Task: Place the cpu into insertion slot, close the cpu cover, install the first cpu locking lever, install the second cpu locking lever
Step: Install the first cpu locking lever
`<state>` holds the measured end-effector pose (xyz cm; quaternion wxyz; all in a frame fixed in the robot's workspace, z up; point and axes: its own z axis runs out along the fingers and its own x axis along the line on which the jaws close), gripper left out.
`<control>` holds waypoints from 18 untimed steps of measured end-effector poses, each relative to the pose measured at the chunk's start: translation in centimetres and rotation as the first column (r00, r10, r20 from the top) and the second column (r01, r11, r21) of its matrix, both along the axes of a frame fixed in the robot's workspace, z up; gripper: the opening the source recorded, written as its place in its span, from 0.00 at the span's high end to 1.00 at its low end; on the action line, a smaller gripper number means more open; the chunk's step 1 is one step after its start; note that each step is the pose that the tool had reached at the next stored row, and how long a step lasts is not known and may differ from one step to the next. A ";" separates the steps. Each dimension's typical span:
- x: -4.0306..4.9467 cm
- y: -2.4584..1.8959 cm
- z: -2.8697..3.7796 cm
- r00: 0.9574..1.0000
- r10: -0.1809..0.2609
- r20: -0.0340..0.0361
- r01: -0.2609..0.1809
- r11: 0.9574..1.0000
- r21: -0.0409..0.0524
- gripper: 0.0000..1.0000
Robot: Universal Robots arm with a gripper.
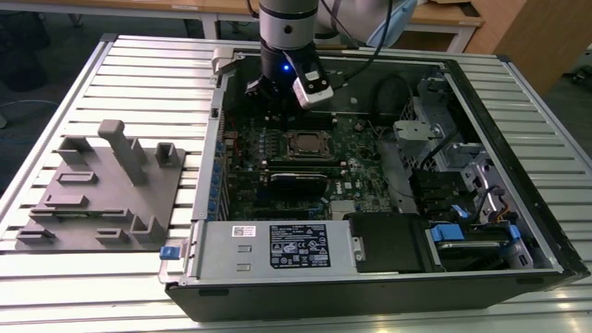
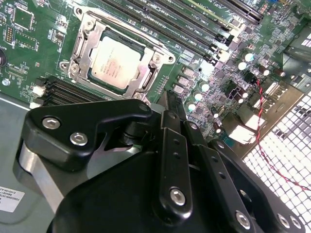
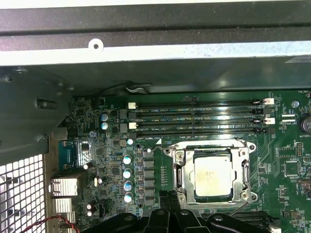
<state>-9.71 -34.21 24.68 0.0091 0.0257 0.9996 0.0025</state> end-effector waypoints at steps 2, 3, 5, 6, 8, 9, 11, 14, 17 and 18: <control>0.00 0.00 0.00 1.000 0.000 0.000 0.000 1.000 0.000 0.90; 0.00 0.00 0.00 1.000 0.000 0.000 0.000 1.000 0.000 0.90; 0.01 0.00 -0.04 1.000 0.000 -0.013 0.000 1.000 0.000 0.90; 0.00 0.00 -0.05 1.000 0.000 -0.023 0.000 1.000 0.000 0.90; 0.01 0.00 -0.09 0.999 0.000 -0.044 0.000 1.000 0.000 0.90; 0.00 0.00 -0.10 0.999 0.000 -0.053 0.000 1.000 0.000 0.90; 0.00 0.00 -0.09 0.998 0.000 -0.058 0.000 1.000 0.000 0.90; 0.00 0.00 -0.09 0.998 0.000 -0.058 0.000 1.000 0.000 0.90; 0.00 -0.02 -0.10 0.998 0.002 -0.057 0.000 0.999 0.033 0.90; 0.00 -0.02 -0.10 0.998 0.003 -0.058 0.000 0.999 0.044 0.90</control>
